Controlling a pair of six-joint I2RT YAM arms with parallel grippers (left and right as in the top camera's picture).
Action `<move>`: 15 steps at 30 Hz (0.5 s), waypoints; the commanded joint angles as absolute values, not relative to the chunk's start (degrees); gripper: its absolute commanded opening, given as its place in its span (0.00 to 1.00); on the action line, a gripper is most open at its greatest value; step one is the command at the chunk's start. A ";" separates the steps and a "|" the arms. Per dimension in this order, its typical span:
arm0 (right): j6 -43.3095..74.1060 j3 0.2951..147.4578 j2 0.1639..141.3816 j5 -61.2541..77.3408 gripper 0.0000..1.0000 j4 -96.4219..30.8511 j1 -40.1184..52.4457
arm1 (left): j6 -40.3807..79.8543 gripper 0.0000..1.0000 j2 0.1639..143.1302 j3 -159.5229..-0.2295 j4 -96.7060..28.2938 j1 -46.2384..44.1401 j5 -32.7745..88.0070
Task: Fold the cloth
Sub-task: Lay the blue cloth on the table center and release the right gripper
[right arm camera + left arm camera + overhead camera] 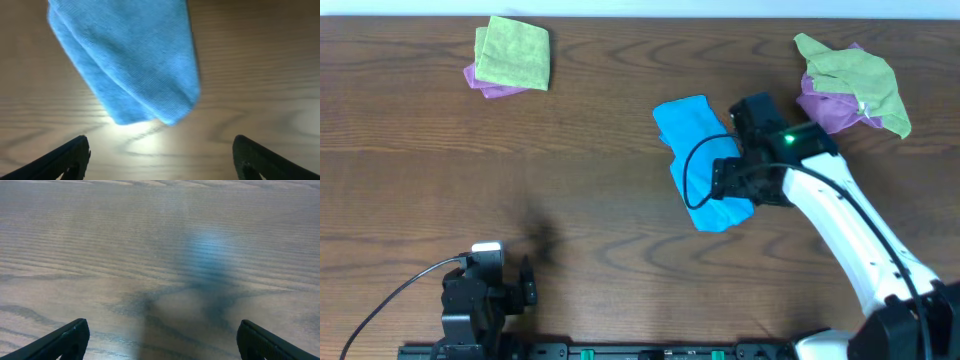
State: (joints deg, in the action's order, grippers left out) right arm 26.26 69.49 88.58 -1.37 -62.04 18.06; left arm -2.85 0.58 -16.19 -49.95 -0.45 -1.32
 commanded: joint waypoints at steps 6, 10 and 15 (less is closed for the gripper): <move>23.07 56.45 83.99 -0.23 0.90 -59.51 14.70 | -3.22 0.95 0.21 -14.79 -52.47 -0.25 -1.89; 27.64 53.06 83.99 -1.50 0.85 -56.53 14.06 | -3.22 0.96 0.21 -14.79 -52.47 -0.25 -1.89; 37.78 47.33 83.96 11.38 0.84 -46.54 12.82 | -3.22 0.96 0.21 -14.79 -52.47 -0.25 -1.89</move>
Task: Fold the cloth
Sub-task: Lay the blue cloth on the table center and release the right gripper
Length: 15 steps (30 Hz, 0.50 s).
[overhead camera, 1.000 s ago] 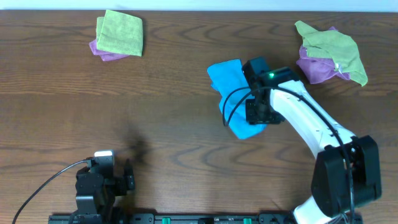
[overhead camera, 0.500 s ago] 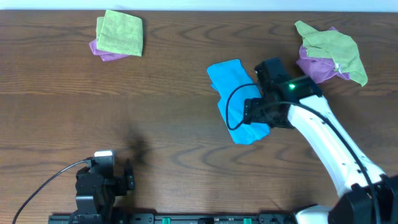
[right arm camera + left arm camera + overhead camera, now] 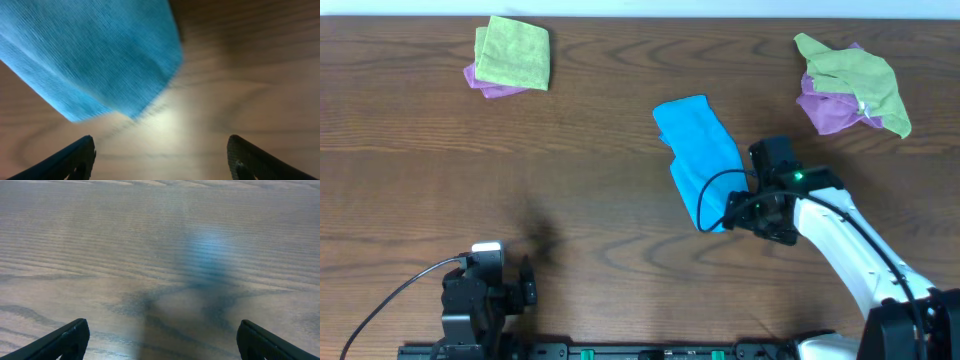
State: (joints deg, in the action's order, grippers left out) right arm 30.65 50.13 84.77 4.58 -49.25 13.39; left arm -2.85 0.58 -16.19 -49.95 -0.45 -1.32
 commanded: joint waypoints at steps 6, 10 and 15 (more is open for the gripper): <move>38.30 43.27 83.92 9.13 0.78 -40.93 12.82 | -3.22 0.96 0.21 -14.79 -52.49 -0.25 -1.89; 31.05 43.83 81.87 5.82 0.77 -41.50 12.82 | -3.22 0.96 0.21 -14.79 -52.47 -0.25 -1.89; 18.87 47.09 75.53 -3.75 0.70 -47.35 12.82 | -3.22 0.95 0.21 -14.79 -52.47 -0.25 -1.89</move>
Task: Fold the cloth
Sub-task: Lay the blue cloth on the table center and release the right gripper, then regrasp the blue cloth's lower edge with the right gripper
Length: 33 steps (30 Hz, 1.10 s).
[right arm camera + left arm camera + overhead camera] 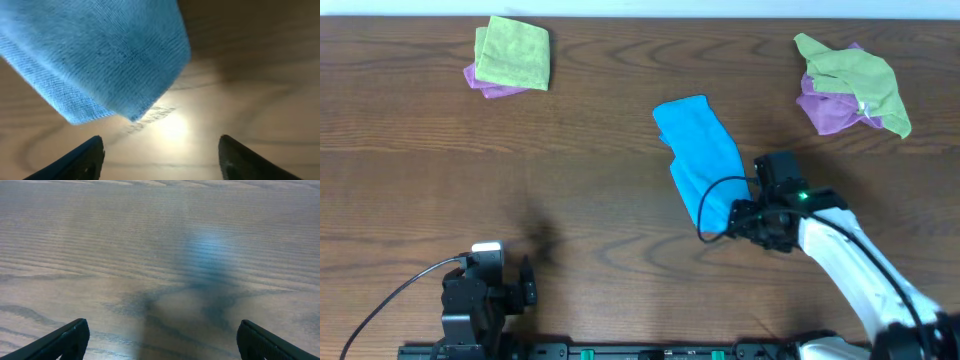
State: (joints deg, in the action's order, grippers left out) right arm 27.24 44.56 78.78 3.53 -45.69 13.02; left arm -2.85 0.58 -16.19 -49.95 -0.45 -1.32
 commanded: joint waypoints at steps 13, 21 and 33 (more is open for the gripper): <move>20.84 47.99 76.99 -5.61 0.71 -48.36 12.71 | -3.22 0.95 0.21 -14.79 -52.47 -0.25 -1.89; 39.70 42.44 79.09 5.87 0.66 -36.45 12.71 | -3.22 0.95 0.21 -14.79 -52.47 -0.25 -1.89; 48.66 34.61 79.13 11.09 0.56 -23.14 12.73 | -3.22 0.95 0.21 -14.79 -52.47 -0.25 -1.89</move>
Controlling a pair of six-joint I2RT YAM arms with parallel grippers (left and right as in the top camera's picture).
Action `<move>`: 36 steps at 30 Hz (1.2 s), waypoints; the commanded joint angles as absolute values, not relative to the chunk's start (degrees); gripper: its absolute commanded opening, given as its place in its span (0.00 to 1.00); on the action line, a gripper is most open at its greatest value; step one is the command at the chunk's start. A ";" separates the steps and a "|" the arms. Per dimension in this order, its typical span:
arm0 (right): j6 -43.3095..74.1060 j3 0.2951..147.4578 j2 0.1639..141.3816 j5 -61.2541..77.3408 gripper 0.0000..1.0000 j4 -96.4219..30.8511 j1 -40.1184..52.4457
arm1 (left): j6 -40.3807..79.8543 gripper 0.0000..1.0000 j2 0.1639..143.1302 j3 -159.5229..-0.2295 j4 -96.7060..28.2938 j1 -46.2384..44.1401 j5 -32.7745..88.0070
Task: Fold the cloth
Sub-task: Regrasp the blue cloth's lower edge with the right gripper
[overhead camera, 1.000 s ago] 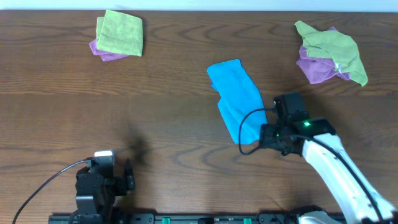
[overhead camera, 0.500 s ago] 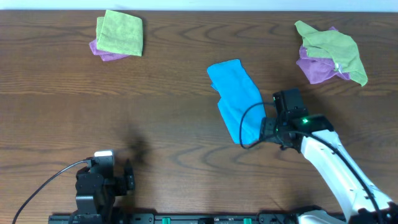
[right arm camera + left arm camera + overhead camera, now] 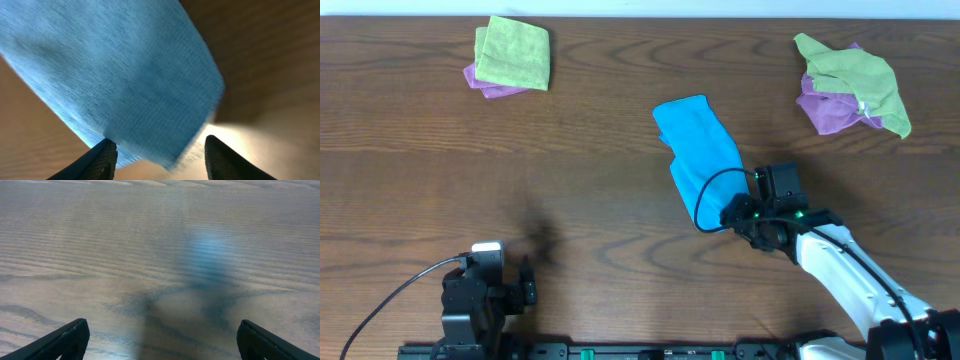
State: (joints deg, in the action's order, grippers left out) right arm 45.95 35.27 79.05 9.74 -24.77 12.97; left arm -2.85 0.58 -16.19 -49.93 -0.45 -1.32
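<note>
The blue cloth (image 3: 696, 155) lies folded into a long strip near the table's middle, running from upper left to lower right. My right gripper (image 3: 732, 213) sits open at the strip's near end. In the right wrist view the cloth's near corner (image 3: 150, 100) fills the frame and reaches down between the two dark fingertips (image 3: 100, 157), which stand apart on either side of it. My left gripper (image 3: 525, 283) rests at the front left edge of the table, open, with only bare wood (image 3: 160, 280) between its fingers (image 3: 65, 340).
A folded green cloth on a purple one (image 3: 510, 55) lies at the back left. A crumpled green cloth over a purple one (image 3: 850, 85) lies at the back right. The wooden table (image 3: 470, 180) is bare around the left arm.
My right gripper has moved closer to the blue cloth's near end, and its fingertips now straddle the corner. The jaws stand closer together than before. The left arm is unchanged.
My right gripper was first over the lower part of the blue cloth. It was then off the cloth's near end to the right, then lower beside that end, open throughout. Now it stands at the corner with the cloth between its fingers. The left arm stayed parked.
</note>
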 commanded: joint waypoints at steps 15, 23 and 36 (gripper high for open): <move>49.34 33.98 79.13 9.56 0.49 -15.55 12.82 | -3.22 0.95 0.21 -14.79 -52.47 -0.25 -1.89; 49.45 33.98 79.13 8.49 0.01 -12.95 12.82 | -3.22 0.96 0.21 -14.79 -52.47 -0.25 -1.89; 48.62 37.76 74.94 18.74 0.01 -4.01 15.81 | -3.22 0.95 0.21 -14.79 -52.47 -0.25 -1.89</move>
